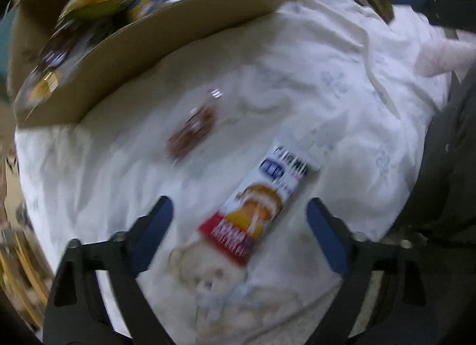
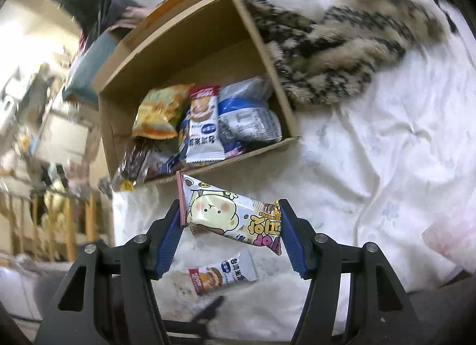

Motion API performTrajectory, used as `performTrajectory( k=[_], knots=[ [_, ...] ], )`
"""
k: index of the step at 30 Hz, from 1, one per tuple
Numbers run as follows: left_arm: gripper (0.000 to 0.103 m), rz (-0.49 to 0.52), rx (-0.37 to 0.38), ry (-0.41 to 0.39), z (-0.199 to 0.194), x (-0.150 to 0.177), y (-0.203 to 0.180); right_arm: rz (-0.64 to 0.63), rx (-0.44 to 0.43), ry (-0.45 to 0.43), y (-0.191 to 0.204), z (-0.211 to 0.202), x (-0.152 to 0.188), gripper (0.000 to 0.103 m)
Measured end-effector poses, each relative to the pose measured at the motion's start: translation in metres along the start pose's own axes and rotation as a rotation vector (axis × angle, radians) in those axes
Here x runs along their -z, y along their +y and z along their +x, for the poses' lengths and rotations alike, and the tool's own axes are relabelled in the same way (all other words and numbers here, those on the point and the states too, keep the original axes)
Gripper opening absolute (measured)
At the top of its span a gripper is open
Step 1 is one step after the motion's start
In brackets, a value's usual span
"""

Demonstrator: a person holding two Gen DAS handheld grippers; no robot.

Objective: Organize snacks
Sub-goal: 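Grasp the FOOD rice cake packet with left tool while right tool grasps cartoon packet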

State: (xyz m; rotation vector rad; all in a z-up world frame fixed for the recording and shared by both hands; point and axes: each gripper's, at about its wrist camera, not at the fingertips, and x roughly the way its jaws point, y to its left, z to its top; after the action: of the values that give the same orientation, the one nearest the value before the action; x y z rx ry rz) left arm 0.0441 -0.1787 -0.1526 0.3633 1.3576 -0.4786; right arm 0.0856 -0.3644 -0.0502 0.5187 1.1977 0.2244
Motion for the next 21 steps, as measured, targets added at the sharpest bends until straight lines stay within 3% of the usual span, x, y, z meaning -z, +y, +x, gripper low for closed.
performTrajectory(
  k=[2, 4, 7, 13, 16, 21],
  knots=[
    [0.036, 0.029, 0.028, 0.042, 0.012, -0.001, -0.003, 0.009, -0.007, -0.005, 0.005, -0.007, 0.005, 0.064],
    [0.029, 0.036, 0.011, 0.043, 0.011, 0.002, -0.005, -0.001, -0.002, -0.008, 0.011, -0.004, 0.015, 0.064],
    [0.028, -0.004, 0.029, -0.002, -0.014, 0.006, -0.001, -0.009, -0.004, -0.006, 0.020, 0.007, 0.014, 0.064],
    [0.028, -0.265, 0.074, -0.190, -0.078, 0.002, 0.048, -0.015, -0.044, -0.021, 0.031, 0.022, 0.015, 0.064],
    [0.028, -0.427, 0.028, -0.233, -0.094, -0.007, 0.079, -0.065, -0.044, -0.044, 0.043, 0.022, 0.013, 0.064],
    [0.028, -0.473, -0.062, -0.313, -0.124, -0.037, 0.096, -0.127, -0.047, -0.058, 0.060, 0.027, -0.004, 0.064]
  ],
)
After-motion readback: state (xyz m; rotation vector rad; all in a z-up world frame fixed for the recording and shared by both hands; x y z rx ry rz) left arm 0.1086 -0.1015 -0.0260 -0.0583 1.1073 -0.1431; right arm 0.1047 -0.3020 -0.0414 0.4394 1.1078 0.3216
